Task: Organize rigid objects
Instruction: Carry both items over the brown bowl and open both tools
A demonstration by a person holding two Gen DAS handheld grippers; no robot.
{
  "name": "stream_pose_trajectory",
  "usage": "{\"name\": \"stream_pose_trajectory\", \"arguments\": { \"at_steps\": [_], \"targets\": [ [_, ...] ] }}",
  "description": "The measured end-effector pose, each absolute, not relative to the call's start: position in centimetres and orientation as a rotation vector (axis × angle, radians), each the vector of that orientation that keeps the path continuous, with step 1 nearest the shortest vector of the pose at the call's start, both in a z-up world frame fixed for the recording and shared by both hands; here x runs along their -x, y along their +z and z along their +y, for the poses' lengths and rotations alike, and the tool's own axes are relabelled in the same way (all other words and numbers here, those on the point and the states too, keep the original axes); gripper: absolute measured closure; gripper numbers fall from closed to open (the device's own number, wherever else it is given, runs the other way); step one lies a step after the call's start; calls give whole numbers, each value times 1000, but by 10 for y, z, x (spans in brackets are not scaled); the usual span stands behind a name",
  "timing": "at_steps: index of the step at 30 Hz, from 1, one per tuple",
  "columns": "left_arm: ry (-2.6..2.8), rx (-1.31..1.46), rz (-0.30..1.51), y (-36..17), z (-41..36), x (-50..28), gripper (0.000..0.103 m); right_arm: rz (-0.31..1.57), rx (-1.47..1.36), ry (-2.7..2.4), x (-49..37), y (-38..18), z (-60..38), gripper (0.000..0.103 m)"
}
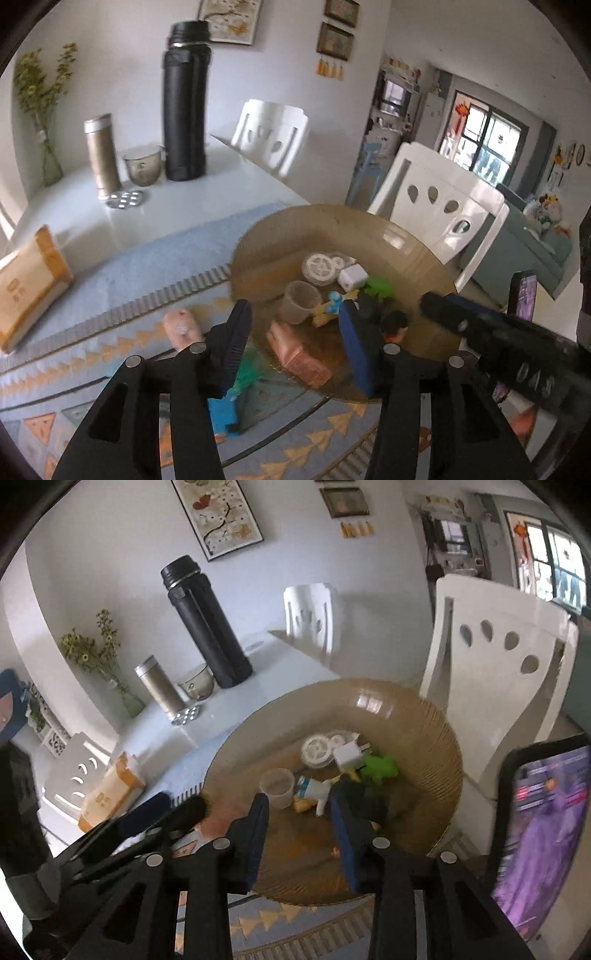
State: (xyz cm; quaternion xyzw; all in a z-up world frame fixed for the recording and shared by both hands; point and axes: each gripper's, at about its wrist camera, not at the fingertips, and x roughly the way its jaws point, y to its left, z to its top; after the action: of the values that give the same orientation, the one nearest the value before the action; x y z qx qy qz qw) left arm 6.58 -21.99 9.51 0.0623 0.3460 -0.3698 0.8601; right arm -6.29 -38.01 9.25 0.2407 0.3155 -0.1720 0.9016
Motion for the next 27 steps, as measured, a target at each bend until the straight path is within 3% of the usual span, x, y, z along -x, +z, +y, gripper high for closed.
{"name": "stream_pose_trajectory", "arguments": {
  "at_steps": [2, 4, 6, 9, 10, 11, 14, 19, 23, 27],
  "targets": [
    [-754, -112, 702, 105, -196, -60, 56, 626, -462, -363, 71, 102, -370, 67],
    [-729, -90, 686, 111, -167, -52, 56, 611, -422, -330, 76, 111, -351, 55],
    [-693, -75, 671, 114, -137, -40, 55, 595, -377, -278, 78, 115, -326, 33],
    [-618, -53, 667, 110, -92, -25, 47, 599, -296, -176, 81, 111, -277, 32],
    [-567, -49, 677, 102, -71, -18, 27, 616, -275, -128, 78, 106, -260, 32],
    [-515, -58, 687, 96, -59, -14, 22, 633, -264, -83, 77, 99, -245, 31],
    [-393, -62, 742, 62, -17, -5, 22, 669, -226, -29, 72, 68, -204, 25],
    [-293, 24, 802, 5, 37, -3, 22, 714, -98, -79, 68, 16, -168, 25],
    [-332, 104, 801, 6, 45, -10, 21, 713, -149, -83, 65, 12, -183, 14],
    [-298, 24, 831, -1, 33, -9, 19, 783, -264, -84, 58, 1, -206, 14]
  ]
}}
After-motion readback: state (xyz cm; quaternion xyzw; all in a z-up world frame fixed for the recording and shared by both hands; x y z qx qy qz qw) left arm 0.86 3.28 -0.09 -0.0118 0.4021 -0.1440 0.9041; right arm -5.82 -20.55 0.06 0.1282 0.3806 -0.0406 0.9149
